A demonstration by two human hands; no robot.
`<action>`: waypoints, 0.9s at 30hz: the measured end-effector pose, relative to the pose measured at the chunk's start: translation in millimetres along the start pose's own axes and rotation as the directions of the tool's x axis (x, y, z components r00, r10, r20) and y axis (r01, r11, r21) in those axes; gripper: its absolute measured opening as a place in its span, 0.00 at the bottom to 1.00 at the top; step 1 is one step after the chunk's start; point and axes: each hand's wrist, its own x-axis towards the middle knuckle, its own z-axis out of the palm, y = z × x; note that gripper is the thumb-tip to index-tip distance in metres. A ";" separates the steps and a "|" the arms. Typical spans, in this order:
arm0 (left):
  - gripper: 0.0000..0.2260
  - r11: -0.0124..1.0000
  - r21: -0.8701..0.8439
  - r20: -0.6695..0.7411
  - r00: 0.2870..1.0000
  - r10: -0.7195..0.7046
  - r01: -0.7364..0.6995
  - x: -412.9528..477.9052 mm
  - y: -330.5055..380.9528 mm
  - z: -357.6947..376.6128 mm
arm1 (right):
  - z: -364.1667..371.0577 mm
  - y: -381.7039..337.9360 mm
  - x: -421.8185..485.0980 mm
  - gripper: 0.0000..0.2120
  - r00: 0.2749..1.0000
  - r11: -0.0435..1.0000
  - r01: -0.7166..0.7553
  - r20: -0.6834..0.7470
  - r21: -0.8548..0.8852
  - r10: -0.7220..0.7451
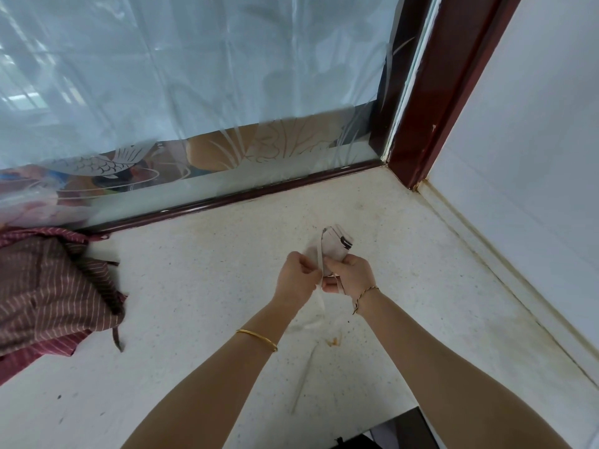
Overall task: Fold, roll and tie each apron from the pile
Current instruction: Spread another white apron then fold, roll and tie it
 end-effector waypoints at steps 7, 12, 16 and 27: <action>0.04 0.956 0.183 0.004 0.973 0.232 -0.229 -2.7 -4.9 3.8 | -7.8 -4.6 0.0 0.05 0.997 0.995 -0.072 -0.027 -0.062 0.070; 0.05 0.946 0.215 0.044 0.970 0.238 -0.242 -2.8 -7.6 5.4 | -8.0 -7.5 2.1 0.08 0.990 0.991 -0.122 -0.070 -0.051 0.119; 0.07 0.927 0.277 0.067 0.967 0.244 -0.253 -4.2 -11.5 7.4 | -5.8 -5.6 3.3 0.08 0.981 0.980 -0.181 -0.054 0.088 0.186; 0.06 0.801 0.354 0.183 0.875 0.448 -0.484 -12.4 -17.8 8.2 | -3.9 -2.1 2.4 0.05 0.974 0.976 -0.200 -0.095 0.087 0.208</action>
